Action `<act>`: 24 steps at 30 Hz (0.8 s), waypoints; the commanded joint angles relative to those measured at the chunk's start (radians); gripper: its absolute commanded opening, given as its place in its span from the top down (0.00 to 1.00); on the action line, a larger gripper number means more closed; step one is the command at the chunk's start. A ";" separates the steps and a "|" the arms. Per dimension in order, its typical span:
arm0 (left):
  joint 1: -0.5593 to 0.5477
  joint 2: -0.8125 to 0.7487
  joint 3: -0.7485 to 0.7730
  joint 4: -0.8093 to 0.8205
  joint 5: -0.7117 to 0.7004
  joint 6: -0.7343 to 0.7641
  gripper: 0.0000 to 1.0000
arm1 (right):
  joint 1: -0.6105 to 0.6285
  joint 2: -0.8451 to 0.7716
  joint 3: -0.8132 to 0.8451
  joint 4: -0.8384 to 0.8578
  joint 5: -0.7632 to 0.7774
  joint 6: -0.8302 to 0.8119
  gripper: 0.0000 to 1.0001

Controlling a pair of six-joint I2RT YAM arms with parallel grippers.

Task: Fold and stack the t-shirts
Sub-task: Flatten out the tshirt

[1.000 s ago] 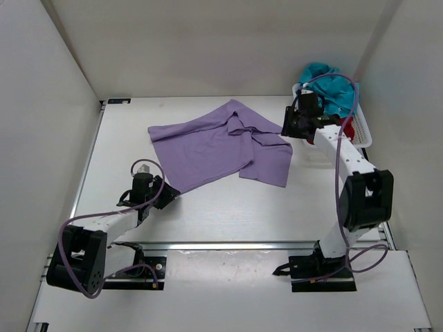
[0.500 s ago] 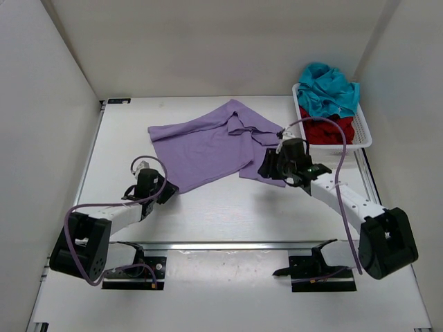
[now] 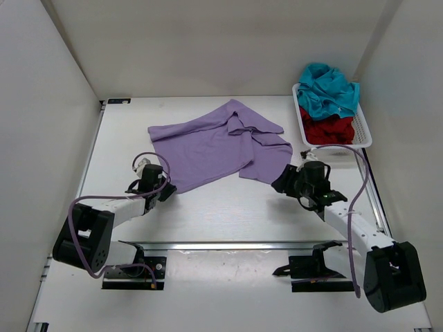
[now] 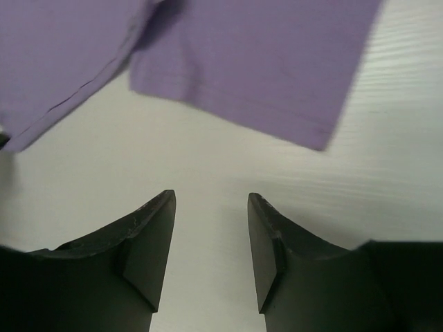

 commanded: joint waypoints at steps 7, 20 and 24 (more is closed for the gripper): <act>0.094 -0.159 0.056 -0.117 0.057 0.152 1.00 | -0.142 0.121 0.041 0.002 0.130 -0.011 0.52; 0.225 -0.283 0.136 -0.208 0.195 0.336 1.00 | 0.034 0.434 0.182 -0.065 0.300 0.014 0.59; 0.199 -0.286 0.141 -0.182 0.210 0.338 1.00 | 0.044 0.447 0.171 -0.091 0.317 0.036 0.81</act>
